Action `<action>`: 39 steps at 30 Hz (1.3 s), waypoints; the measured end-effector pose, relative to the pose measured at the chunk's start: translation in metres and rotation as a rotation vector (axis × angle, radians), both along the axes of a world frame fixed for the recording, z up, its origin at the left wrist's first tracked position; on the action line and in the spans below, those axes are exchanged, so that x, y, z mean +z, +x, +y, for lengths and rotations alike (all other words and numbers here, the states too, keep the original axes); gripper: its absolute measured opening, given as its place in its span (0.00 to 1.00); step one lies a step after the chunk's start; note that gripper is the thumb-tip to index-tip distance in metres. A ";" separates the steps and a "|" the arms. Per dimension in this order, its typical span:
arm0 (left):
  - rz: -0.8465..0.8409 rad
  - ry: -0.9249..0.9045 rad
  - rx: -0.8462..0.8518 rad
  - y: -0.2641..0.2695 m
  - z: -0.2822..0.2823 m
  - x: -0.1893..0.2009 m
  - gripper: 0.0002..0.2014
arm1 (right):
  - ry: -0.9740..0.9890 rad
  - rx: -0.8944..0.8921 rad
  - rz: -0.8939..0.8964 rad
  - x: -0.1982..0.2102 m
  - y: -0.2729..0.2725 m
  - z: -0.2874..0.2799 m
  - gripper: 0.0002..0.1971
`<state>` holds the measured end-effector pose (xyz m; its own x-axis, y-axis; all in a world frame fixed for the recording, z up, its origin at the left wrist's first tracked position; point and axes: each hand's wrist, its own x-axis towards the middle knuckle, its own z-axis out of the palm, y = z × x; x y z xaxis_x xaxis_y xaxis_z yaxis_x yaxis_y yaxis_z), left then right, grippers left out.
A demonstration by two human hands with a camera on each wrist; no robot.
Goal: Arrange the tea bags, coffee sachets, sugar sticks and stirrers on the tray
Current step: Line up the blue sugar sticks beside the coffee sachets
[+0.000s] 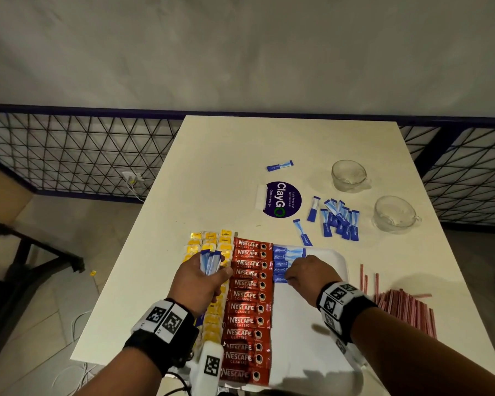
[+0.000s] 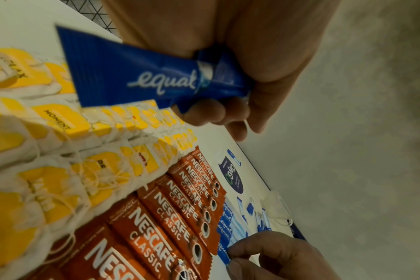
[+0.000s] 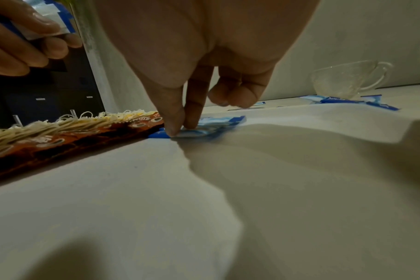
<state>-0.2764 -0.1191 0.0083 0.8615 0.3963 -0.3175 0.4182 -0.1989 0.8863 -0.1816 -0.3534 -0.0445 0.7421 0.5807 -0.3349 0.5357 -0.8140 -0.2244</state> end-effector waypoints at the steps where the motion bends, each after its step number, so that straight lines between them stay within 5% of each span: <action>1: 0.000 -0.009 0.004 0.000 0.000 0.000 0.10 | 0.007 -0.008 0.005 -0.001 0.000 0.000 0.14; 11: -0.002 -0.073 -0.022 -0.001 -0.001 0.001 0.11 | 0.087 -0.083 0.007 0.007 -0.001 0.005 0.16; 16: 0.070 -0.135 -0.194 0.000 -0.013 0.009 0.13 | 0.479 -0.195 0.170 0.050 -0.010 0.034 0.16; 19: 0.086 -0.122 -0.312 0.004 -0.024 0.016 0.11 | 0.713 -0.268 0.390 0.068 -0.019 0.052 0.08; 27: 0.083 -0.140 -0.358 0.009 -0.026 0.020 0.14 | 0.926 -0.416 0.459 0.071 -0.016 0.035 0.04; 39: -0.037 -0.154 -0.475 0.009 -0.034 0.018 0.26 | 0.729 -0.279 0.332 0.081 -0.022 0.023 0.09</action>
<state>-0.2674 -0.1536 0.0262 0.9473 -0.0917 -0.3070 0.2805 -0.2258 0.9329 -0.2038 -0.3303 0.0365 0.8193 0.5463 -0.1740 0.1503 -0.4975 -0.8544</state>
